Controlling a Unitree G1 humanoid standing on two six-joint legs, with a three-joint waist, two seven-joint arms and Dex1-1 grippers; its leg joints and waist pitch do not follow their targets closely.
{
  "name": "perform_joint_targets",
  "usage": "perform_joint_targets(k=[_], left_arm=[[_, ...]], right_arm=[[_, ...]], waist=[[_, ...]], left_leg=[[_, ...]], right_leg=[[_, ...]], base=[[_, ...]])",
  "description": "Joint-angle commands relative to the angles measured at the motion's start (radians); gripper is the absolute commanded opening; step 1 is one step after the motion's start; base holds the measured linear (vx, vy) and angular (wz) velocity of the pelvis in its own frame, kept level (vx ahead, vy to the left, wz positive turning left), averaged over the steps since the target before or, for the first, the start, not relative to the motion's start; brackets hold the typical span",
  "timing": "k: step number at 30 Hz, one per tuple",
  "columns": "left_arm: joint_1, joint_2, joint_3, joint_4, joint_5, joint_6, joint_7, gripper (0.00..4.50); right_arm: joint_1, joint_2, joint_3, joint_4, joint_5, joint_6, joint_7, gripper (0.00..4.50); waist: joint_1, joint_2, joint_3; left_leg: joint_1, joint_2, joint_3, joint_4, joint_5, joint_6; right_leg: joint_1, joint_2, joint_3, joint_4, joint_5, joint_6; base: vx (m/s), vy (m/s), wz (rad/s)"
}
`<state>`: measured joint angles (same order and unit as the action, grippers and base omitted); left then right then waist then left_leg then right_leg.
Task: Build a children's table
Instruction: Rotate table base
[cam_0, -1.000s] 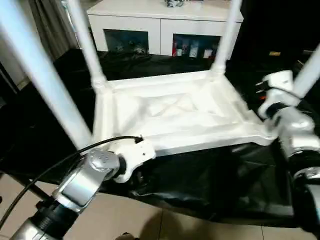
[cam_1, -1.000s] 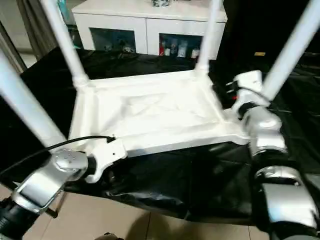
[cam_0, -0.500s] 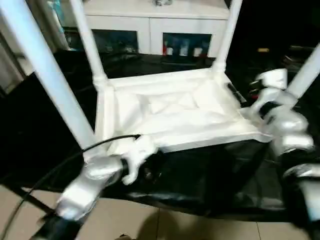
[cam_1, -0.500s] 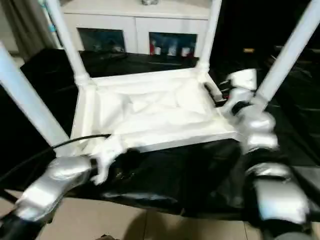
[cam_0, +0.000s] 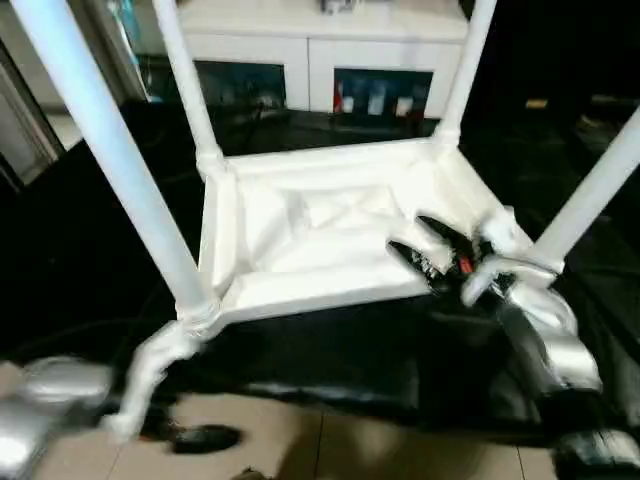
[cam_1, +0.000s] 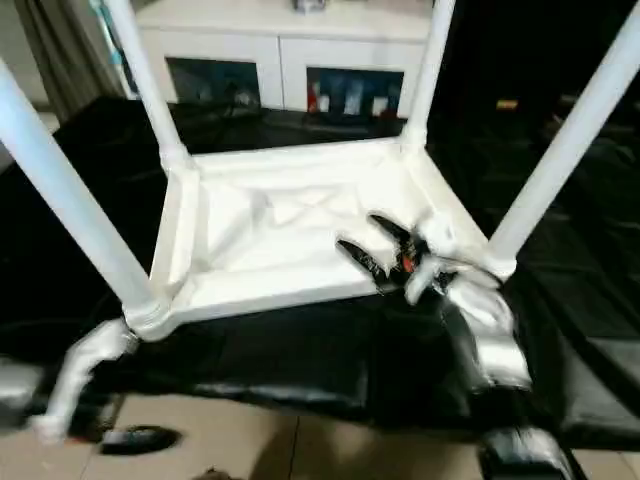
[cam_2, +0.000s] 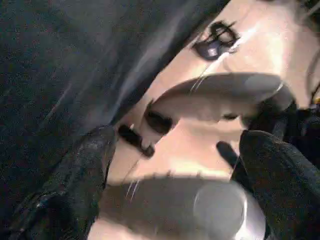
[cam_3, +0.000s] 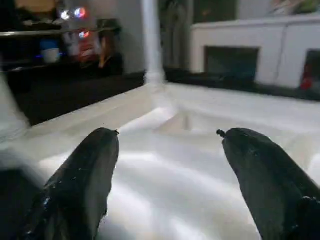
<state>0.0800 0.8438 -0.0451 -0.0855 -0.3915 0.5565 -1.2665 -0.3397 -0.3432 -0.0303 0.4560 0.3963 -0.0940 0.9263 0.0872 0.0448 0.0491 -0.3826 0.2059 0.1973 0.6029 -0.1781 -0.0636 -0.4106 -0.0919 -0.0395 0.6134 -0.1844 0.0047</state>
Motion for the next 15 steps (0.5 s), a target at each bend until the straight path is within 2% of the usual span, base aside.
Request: perform_joint_targets(k=[1,3,4,7,8,10,13,15], left_arm=[[0.002,0.008,0.068,0.018,-0.026,-0.016,-0.014,4.42],[0.007,0.023,0.172,0.053,-0.075,-0.021,-0.019,4.42],[0.007,0.023,0.172,0.053,-0.075,-0.021,-0.019,4.42],[0.013,0.077,0.305,0.097,-0.136,-0.033,-0.056,4.42],[0.009,0.088,0.325,0.119,-0.139,-0.041,-0.057,4.42],[-0.001,0.100,0.353,0.162,-0.142,-0.055,-0.065,4.42],[-0.027,0.107,0.391,0.219,-0.149,-0.077,-0.073,4.42],[-0.034,0.106,0.401,0.228,-0.153,-0.083,-0.074,4.42]], right_arm=[[0.009,-0.013,-0.004,-0.034,0.000,0.010,0.003,3.66],[0.050,-0.027,-0.022,-0.040,-0.017,0.009,-0.021,3.66],[0.050,-0.027,-0.022,-0.040,-0.017,0.009,-0.021,3.66],[0.123,-0.054,-0.045,-0.053,-0.048,0.044,-0.072,3.66],[0.134,-0.061,-0.046,-0.043,-0.058,0.051,-0.089,3.66],[0.148,-0.076,-0.044,-0.027,-0.077,0.058,-0.112,3.66],[0.151,-0.095,-0.050,0.017,-0.103,0.060,-0.150,3.66],[0.152,-0.098,-0.053,0.023,-0.105,0.067,-0.157,3.66]], waist=[[-0.004,0.001,-0.051],[-0.004,-0.002,-0.050],[-0.003,-0.001,-0.049],[-0.002,-0.006,-0.047],[-0.002,-0.003,-0.047],[-0.004,-0.003,-0.045],[-0.006,0.002,-0.041],[-0.007,0.000,-0.042]], left_leg=[[0.029,0.015,-0.014,-0.094,-0.394,-0.002],[0.029,0.015,-0.014,-0.094,-0.396,-0.006],[0.029,0.013,-0.014,-0.094,-0.396,-0.006],[0.031,0.013,-0.017,-0.097,-0.412,-0.008],[0.034,0.013,-0.016,-0.098,-0.424,-0.009],[0.035,0.012,-0.018,-0.100,-0.443,-0.014],[0.042,0.014,-0.023,-0.104,-0.492,-0.027],[0.044,0.013,-0.022,-0.103,-0.492,-0.028]], right_leg=[[0.023,-0.030,0.026,-0.087,-0.404,-0.159],[0.023,-0.032,0.027,-0.091,-0.423,-0.155],[0.022,-0.032,0.027,-0.092,-0.429,-0.153],[0.021,-0.030,0.026,-0.097,-0.463,-0.134],[0.017,-0.029,0.026,-0.098,-0.471,-0.132],[0.019,-0.028,0.024,-0.100,-0.482,-0.125],[0.017,-0.034,0.024,-0.106,-0.529,-0.117],[0.018,-0.034,0.024,-0.106,-0.525,-0.119]], base=[[0.000,0.000,0.00],[0.000,0.000,0.00],[0.000,0.000,0.00],[0.000,0.000,0.00],[0.000,0.000,0.00],[0.000,0.000,0.00],[0.000,0.000,0.00],[0.000,0.000,0.00]])
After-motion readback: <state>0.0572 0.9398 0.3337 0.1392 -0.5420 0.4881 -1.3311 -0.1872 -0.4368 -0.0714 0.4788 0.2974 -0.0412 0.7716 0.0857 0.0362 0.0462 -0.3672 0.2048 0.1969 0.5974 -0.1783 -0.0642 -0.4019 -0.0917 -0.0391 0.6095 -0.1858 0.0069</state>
